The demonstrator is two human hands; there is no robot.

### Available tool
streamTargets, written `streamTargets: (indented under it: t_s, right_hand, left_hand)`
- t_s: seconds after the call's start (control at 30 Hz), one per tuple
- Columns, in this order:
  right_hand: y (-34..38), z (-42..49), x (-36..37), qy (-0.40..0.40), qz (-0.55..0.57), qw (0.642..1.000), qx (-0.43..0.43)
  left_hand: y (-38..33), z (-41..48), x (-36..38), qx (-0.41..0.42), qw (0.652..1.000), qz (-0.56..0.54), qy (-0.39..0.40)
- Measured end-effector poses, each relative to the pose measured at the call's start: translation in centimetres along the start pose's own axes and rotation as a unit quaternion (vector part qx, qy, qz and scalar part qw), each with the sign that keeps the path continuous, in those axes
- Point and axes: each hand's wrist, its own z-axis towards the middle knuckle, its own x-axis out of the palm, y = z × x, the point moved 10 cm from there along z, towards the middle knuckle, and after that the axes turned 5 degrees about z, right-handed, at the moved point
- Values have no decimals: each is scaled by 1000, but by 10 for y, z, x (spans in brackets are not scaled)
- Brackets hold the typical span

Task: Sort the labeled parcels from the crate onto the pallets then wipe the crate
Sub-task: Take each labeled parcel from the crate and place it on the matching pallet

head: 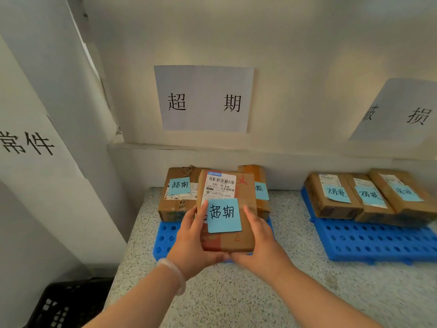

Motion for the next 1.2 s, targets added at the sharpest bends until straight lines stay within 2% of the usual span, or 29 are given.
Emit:
streamTargets:
  t_s: [0.2,0.37,0.53,0.63,0.7,0.77,0.83,0.9,1.07,1.2]
  right_hand:
    - [14,35,-13,-13,26,999,-15]
    - [21,55,-7,8,10,1000,-21]
    - [22,79,-6,32,64,997,-27]
    - [18,97,-20,-4,94,995,-25]
    - [1,110,-38,-69,47,996,-4]
    - [-28,123,-46,-88,-39,994,61]
    - [-62,131,-39,-43,-130,981,141]
    - [-84,138,-31,0,-185,967,174]
    - [-106,143,-2,39,-167,966,193]
    - [-93,147,5,12,-174,975,136]
  left_hand:
    - [-12,31,-20,-11,997,-73,-38]
    - [-1,53,-32,-38,989,-118,-80]
    - [16,72,-41,-71,981,-151,-96]
    - [28,78,-48,-87,974,-180,-107]
    - [38,78,-52,-100,970,-193,-111]
    - [50,76,-55,-115,965,-205,-113]
    - [59,74,-57,-125,963,-210,-110]
    - [64,72,-58,-129,963,-211,-105]
    - [63,70,-64,-140,959,-214,-124]
    - [64,68,-71,-153,951,-235,-134]
